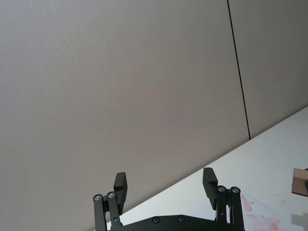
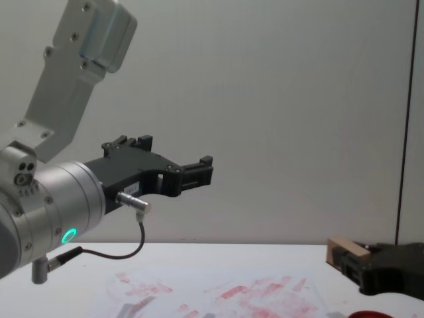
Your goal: Use the one hand to pick up the stamp and affix it onto the A4 paper.
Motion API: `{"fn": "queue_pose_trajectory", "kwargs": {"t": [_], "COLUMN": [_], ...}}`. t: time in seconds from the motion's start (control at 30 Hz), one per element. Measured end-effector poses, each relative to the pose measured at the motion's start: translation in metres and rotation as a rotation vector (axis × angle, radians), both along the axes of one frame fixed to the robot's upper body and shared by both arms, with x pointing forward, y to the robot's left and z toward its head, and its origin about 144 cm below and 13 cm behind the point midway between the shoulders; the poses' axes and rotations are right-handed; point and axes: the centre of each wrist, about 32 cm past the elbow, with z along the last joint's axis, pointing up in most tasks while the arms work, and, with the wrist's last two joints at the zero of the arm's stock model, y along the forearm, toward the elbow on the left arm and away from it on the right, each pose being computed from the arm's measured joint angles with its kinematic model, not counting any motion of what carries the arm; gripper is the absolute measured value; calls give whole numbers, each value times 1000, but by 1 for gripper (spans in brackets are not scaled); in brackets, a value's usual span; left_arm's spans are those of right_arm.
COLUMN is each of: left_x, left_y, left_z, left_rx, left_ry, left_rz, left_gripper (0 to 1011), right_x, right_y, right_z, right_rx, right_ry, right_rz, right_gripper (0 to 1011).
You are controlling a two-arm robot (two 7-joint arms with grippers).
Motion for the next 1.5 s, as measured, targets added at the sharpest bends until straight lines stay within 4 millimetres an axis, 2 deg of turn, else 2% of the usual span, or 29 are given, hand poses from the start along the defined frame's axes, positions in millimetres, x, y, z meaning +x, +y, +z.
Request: {"fn": "queue_pose_trajectory", "kwargs": {"t": [0.43,1.07,1.23,1.3,1.4,1.43,1.5], "left_x": [0,0,0,0,0,0,0], "left_y": [0,0,0,0,0,0,0], "left_z": [0,0,0,0,0,0,0], "left_rx": [0,0,0,0,0,0,0], "left_ry": [0,0,0,0,0,0,0], "left_rz": [0,0,0,0,0,0,0], "left_gripper": [1002,1003,1003,1002,1003,1002,1002], "right_x": [-14,-19,-19,-19,-18,-18,-18], "right_y": [-18,-28,-29,-29,-29,-29,-29], "right_z": [-3,-17,-20,-20,-21,-21,-21], "right_rx": [-27,-66,-71,-71,-68,-67,-61], "right_ry": [37,97,108,111,115,115,114], "right_rz": [-10,-22,-25,-26,-27,-27,-28], "right_gripper": [217,217,303,412,473,534,578]}}
